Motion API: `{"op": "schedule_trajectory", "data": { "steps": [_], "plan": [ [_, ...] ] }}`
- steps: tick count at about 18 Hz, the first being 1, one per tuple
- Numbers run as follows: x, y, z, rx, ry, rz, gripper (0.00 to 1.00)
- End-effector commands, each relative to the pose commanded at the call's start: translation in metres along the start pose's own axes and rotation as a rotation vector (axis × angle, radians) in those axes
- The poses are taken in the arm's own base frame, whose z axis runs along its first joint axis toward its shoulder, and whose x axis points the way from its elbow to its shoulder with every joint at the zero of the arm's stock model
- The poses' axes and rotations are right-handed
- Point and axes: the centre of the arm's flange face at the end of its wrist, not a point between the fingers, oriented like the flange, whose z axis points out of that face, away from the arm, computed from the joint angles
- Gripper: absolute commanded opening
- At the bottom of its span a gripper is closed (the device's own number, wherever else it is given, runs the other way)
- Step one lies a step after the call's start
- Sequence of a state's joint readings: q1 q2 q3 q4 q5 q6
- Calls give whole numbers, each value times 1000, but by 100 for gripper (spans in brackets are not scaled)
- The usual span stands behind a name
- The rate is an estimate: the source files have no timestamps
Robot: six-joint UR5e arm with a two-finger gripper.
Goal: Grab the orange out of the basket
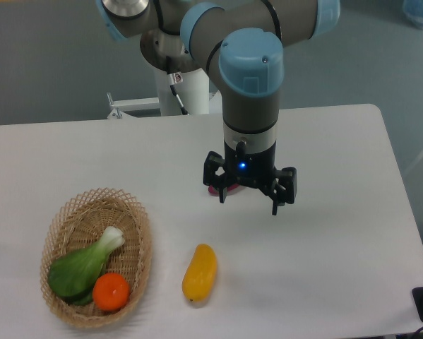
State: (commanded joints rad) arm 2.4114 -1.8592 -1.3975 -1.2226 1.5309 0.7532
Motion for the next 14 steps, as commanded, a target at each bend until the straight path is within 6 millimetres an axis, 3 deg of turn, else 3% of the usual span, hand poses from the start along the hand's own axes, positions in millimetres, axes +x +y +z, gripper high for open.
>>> {"op": "schedule_trajectory", "data": {
  "steps": [9,12,14],
  "plan": [
    [6,-5,5,9,6,-201,100],
    [35,-24,7,23,29,-274,100],
    [56,-38,22,7,48,-382,100]
  ]
}}
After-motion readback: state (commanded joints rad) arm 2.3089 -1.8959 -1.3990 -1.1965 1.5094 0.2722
